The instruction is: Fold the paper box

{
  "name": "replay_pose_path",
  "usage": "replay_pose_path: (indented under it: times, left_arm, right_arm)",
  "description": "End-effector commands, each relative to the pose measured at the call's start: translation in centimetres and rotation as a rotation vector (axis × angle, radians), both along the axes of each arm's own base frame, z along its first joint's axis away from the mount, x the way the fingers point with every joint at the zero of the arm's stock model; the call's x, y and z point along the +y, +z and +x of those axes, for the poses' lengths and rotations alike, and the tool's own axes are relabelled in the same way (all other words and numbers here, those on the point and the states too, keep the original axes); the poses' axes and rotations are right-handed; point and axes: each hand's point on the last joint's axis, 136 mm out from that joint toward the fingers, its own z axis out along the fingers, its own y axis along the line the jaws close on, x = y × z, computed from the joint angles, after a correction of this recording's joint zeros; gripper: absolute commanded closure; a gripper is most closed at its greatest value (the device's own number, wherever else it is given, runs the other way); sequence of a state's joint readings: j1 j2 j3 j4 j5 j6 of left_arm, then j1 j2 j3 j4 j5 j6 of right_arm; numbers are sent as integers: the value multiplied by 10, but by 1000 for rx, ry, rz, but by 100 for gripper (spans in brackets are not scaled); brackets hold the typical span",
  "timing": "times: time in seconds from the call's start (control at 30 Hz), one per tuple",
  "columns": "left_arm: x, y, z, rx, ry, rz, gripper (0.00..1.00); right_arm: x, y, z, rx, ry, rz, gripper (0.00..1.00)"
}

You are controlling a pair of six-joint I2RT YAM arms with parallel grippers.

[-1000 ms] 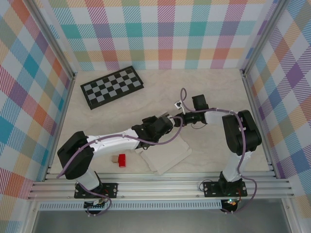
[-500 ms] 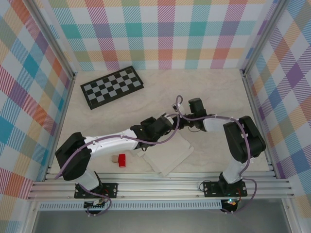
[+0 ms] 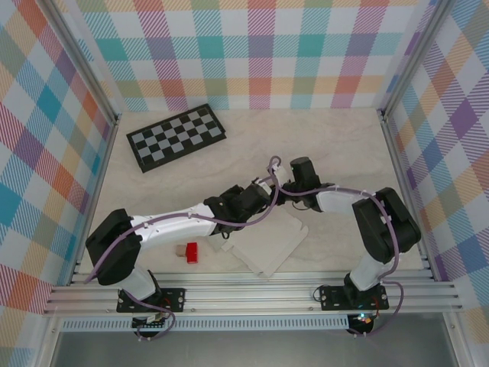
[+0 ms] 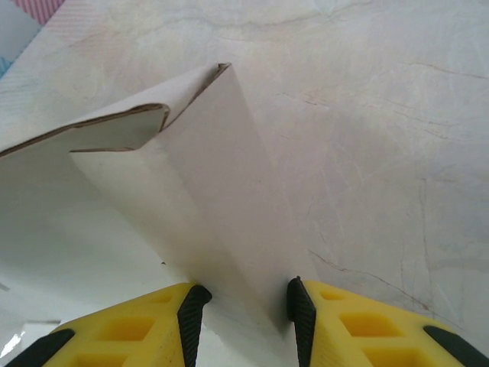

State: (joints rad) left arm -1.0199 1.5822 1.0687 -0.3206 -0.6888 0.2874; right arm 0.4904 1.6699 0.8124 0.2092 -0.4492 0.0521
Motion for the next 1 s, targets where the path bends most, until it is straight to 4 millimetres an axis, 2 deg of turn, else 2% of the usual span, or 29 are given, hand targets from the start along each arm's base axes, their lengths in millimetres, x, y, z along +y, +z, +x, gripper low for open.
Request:
replay_pose_path:
  times: [0.0,0.13,0.23,0.33,0.57,0.73,0.83,0.97]
  left_arm:
    - [-38,17,-13,33,-73,-183,100]
    - [-38,14,-14,45,-63,-192,100]
    - [-39,13,-14,54,-63,-200,100]
    - [-42,11,-15,65,-66,-211,100]
    - [-46,-15,-15,151,-55,-125,100]
    - [-52,-4,-12,179,-60,-210,100]
    - [-56,5,-11,210,-66,-277,100]
    - [-52,8,-7,259,-61,-338,100]
  right_arm:
    - [-6,-8,-1,-7,-90,-68,61]
    - [-20,-13,7,-39,-195,-109,62]
    - [-22,-13,9,-48,-216,-103,63]
    - [-11,-12,7,-39,-169,-59,63]
    - [19,-4,-8,-62,35,65,62]
    - [19,-11,-4,-58,28,51,63]
    - [17,-16,-1,-60,13,37,68]
    - [14,-23,1,-64,15,-10,69]
